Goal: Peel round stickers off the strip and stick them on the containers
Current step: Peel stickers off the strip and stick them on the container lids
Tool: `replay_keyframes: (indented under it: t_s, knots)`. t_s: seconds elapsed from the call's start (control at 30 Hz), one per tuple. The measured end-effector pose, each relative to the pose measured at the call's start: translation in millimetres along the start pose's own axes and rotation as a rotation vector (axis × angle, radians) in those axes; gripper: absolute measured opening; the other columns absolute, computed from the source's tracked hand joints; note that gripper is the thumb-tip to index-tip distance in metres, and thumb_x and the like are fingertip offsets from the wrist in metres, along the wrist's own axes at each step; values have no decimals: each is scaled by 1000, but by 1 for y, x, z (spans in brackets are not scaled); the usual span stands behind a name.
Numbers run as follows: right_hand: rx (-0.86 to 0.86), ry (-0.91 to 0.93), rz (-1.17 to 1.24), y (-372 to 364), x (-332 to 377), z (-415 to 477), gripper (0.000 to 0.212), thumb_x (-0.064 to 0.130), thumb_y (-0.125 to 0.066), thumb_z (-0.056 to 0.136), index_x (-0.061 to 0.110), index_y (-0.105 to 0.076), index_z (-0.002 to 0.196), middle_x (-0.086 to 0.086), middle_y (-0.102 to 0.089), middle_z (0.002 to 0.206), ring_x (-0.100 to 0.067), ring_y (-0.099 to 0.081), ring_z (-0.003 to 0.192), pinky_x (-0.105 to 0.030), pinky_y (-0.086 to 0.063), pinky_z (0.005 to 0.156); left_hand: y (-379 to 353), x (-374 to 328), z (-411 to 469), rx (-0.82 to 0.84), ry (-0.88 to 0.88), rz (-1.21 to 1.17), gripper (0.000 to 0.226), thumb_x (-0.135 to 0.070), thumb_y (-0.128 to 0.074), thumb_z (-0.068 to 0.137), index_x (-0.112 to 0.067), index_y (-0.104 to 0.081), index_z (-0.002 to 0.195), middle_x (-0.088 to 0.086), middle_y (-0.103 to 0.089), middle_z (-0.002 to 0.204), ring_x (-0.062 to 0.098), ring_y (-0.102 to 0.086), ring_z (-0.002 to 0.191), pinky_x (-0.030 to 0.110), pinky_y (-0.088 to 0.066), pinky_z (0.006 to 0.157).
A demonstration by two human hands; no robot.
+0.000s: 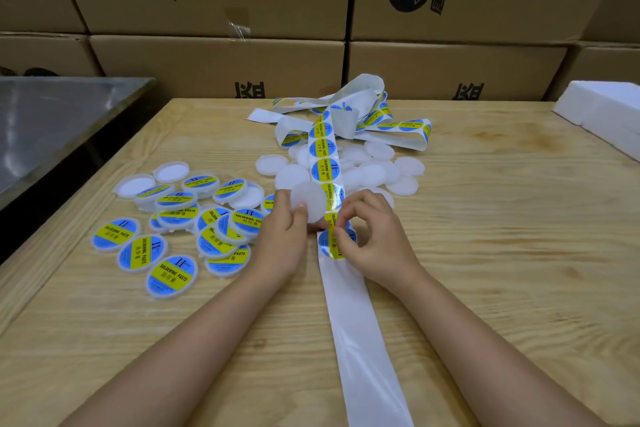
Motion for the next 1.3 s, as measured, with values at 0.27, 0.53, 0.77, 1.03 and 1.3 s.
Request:
replay_keyframes:
  t_s: [0.27,0.53,0.77,1.03,1.3]
  knots:
    - [-155,-460,1085,6,-41,3,7,8,-62,65,7,-65,71,2,-66,67,-12,-63,67,-25,-48,67,-6,-6,0,70,-96,58,26,-19,-44,98,-15,-55,120,7,-71,93,24,-64,93,34,-48,83]
    - [-126,-491,1247,1,-41,5,32,12,-58,73,24,-59,103,-2,-64,95,-17,-60,86,-28,-49,74,-5,-21,-8,73,-226,71,41,-16,-39,99,-34,-43,136,-13,-62,87,-8,-58,71,7,-42,65]
    - [-32,-392,779,-3,-33,3,68,-3,-63,84,36,-40,135,-9,-66,90,-15,-57,76,-24,-47,67,-15,-33,-18,130,-356,160,35,-18,-40,98,-23,-42,132,-14,-49,64,-2,-51,60,17,-33,54]
    - [-182,-400,764,4,-39,3,66,-3,-60,87,35,-36,135,1,-60,68,-8,-61,63,-24,-50,51,-20,-12,-8,280,-23,-429,37,-2,-58,86,-15,-53,121,4,-67,94,13,-68,79,27,-55,80]
    - [-210,-366,697,6,-37,4,60,2,-64,85,40,-44,126,-10,-62,101,-12,-63,81,-28,-54,65,-15,-7,-4,252,47,-519,19,2,-55,89,1,-63,106,8,-71,80,13,-68,71,23,-56,69]
Point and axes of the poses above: each hand's wrist, its own z-axis towards the middle knuckle, its own y-axis out of the back of the hand, x = y × z, the point moved 9 cm from there along z, towards the middle knuckle
